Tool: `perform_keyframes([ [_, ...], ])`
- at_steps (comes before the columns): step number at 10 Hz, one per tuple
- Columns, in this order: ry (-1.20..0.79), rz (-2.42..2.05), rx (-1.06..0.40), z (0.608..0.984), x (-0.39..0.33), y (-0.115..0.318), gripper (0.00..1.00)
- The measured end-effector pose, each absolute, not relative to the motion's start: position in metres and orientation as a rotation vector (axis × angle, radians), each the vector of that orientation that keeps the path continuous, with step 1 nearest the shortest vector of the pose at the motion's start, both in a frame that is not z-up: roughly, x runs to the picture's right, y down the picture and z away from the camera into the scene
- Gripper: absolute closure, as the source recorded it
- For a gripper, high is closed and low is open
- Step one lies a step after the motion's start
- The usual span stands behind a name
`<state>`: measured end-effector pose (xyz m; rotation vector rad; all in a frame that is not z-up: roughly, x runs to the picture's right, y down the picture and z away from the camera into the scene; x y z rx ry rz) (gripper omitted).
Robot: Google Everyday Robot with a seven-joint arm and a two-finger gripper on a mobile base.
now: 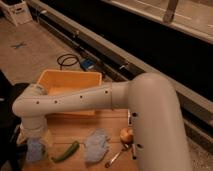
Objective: Place sponge in plastic cup
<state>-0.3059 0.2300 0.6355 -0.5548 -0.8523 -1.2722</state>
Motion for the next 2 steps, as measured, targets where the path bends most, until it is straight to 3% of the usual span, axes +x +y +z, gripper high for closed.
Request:
perform_keyframes([
  [2, -0.822, -1.270, -0.534, 0.6291, -0.2987, 0.2148, 0.20],
])
